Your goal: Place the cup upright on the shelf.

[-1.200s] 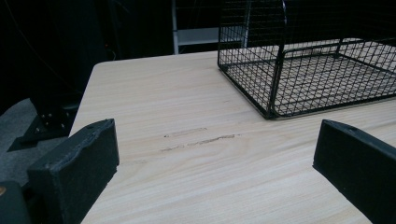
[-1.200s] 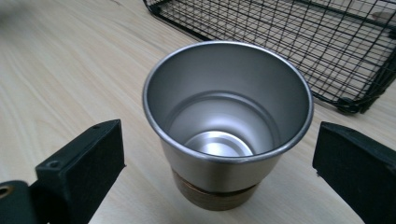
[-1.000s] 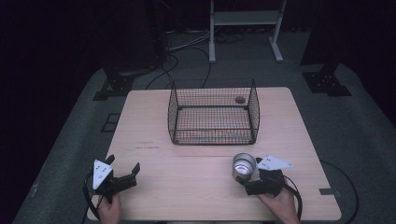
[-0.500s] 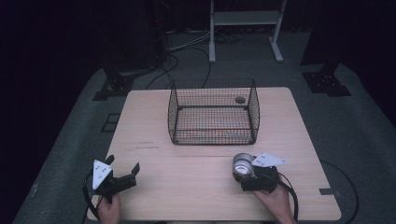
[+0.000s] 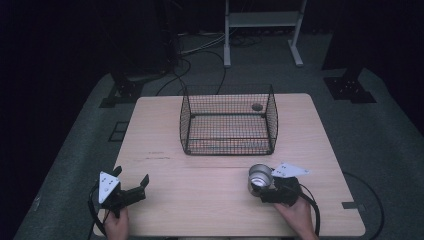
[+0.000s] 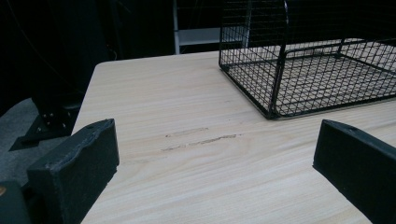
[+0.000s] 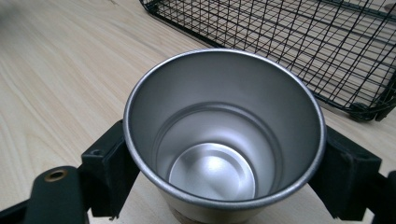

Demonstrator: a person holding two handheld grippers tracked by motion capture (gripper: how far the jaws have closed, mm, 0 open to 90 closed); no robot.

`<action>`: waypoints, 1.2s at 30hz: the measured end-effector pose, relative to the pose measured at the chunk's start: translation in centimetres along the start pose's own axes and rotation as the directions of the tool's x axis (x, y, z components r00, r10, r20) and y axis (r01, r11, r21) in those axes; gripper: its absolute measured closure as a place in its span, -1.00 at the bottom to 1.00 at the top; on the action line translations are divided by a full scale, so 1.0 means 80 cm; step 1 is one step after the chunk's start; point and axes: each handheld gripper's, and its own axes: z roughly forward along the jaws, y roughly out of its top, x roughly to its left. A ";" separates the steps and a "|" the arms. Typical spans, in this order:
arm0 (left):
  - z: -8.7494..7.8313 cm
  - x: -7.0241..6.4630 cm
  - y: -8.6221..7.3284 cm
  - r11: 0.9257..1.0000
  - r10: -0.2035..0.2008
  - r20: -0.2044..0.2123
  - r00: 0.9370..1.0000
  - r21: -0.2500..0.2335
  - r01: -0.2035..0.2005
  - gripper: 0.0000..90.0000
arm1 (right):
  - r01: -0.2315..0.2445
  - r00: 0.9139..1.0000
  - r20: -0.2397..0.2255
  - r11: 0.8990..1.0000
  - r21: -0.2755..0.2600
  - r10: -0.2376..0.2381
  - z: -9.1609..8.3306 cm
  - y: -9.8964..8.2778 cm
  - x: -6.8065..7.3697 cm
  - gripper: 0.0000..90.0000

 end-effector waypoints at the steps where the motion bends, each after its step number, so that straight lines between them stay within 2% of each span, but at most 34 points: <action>1: 0.000 0.000 0.000 1.000 0.000 0.001 1.000 0.000 0.000 -1.00 | -0.002 1.000 -0.001 1.000 0.000 0.002 0.000 0.000 -0.001 -0.61; 14: 0.000 0.000 0.000 1.000 0.002 -0.001 1.000 -0.004 -0.002 -1.00 | -0.007 1.000 -0.002 1.000 -0.006 0.006 -0.007 0.004 -0.001 -0.61; 17: 0.000 0.000 0.000 1.000 0.004 0.000 1.000 0.001 -0.004 -1.00 | 0.005 1.000 -0.002 1.000 -0.008 -0.005 -0.011 0.007 0.000 -0.61; 25: 0.001 -0.001 0.000 1.000 0.005 0.003 1.000 -0.001 -0.005 -1.00 | 0.028 1.000 -0.008 1.000 -0.013 -0.028 -0.020 0.021 0.000 -0.61; 31: 0.001 -0.001 0.000 1.000 0.005 0.005 1.000 0.000 -0.005 -1.00 | 0.038 0.998 -0.040 0.999 -0.023 -0.038 -0.029 0.037 -0.001 -0.61; 36: 0.002 0.000 0.000 1.000 0.002 0.003 1.000 0.000 -0.002 -1.00 | 0.040 0.998 -0.049 0.999 -0.029 -0.041 -0.034 0.050 -0.003 -0.61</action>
